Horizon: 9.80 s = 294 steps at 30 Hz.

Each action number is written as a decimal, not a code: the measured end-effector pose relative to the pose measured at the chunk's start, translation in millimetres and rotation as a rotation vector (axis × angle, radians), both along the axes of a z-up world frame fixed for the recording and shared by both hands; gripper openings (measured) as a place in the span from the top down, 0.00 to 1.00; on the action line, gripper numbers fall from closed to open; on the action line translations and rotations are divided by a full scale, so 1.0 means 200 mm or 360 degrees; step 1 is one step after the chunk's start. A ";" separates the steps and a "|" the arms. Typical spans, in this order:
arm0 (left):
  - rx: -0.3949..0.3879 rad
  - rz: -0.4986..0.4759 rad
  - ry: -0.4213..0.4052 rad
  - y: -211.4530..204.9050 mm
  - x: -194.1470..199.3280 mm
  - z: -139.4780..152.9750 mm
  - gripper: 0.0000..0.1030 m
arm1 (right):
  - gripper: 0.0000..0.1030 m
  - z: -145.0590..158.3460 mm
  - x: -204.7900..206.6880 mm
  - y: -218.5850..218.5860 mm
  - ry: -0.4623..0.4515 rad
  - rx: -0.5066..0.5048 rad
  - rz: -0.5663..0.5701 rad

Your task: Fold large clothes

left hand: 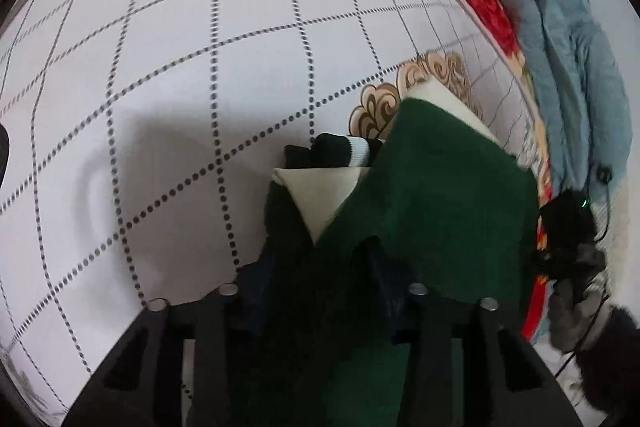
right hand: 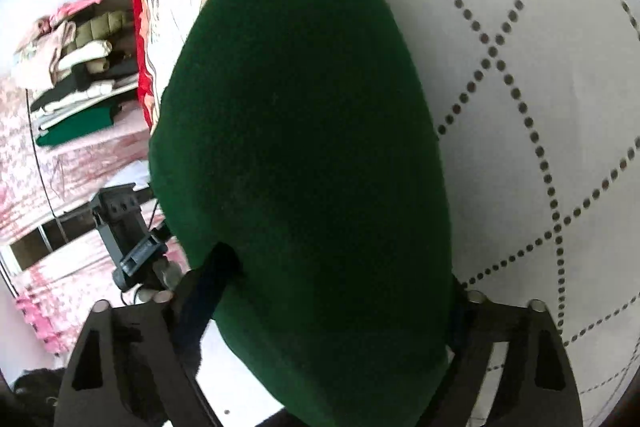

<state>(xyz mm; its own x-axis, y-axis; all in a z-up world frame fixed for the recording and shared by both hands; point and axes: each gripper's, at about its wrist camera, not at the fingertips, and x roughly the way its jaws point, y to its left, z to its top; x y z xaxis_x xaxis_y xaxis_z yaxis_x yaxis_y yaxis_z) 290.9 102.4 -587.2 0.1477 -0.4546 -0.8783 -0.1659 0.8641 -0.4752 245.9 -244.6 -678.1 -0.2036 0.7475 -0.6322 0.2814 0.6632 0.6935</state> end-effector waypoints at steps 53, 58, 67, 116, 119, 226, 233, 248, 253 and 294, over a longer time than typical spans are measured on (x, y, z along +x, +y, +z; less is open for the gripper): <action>0.0101 -0.0231 -0.0063 -0.07 0.74 0.12 0.05 | 0.12 0.24 0.44 0.24 -0.0108 -0.0180 0.0019; 0.0095 -0.0174 0.0119 0.02 0.67 0.02 0.05 | 0.03 0.23 0.52 0.10 -0.0122 -0.0246 0.0029; -0.0068 -0.0167 0.0183 -0.01 0.62 -0.11 0.04 | 0.03 0.28 0.45 0.09 -0.0083 -0.0332 -0.0093; -0.0164 -0.0433 -0.0208 -0.31 1.02 0.44 0.76 | 0.63 0.78 0.69 0.53 -0.0219 0.0316 -0.0267; -0.0174 -0.0464 -0.0270 -0.37 1.15 0.51 0.76 | 0.63 0.87 0.85 0.28 -0.0291 0.0307 -0.0307; 0.0902 0.0051 -0.1235 -0.61 -1.05 2.82 0.00 | 0.00 3.98 -1.36 0.55 -0.1610 -0.1797 -0.0505; 0.0913 0.0044 -0.1245 -0.59 -1.05 2.83 0.00 | 0.00 3.99 -1.35 0.58 -0.1615 -0.1811 -0.0510; 0.0904 0.0048 -0.1260 -0.56 -1.02 2.86 0.00 | 0.00 4.02 -1.31 0.63 -0.1646 -0.1801 -0.0494; 0.0892 0.0052 -0.1274 -0.54 -1.03 2.87 0.00 | 0.00 4.02 -1.31 0.63 -0.1656 -0.1801 -0.0498; 0.0879 0.0014 -0.1292 -0.53 -1.00 2.90 0.00 | 0.00 4.01 -1.34 0.65 -0.1642 -0.1810 -0.0536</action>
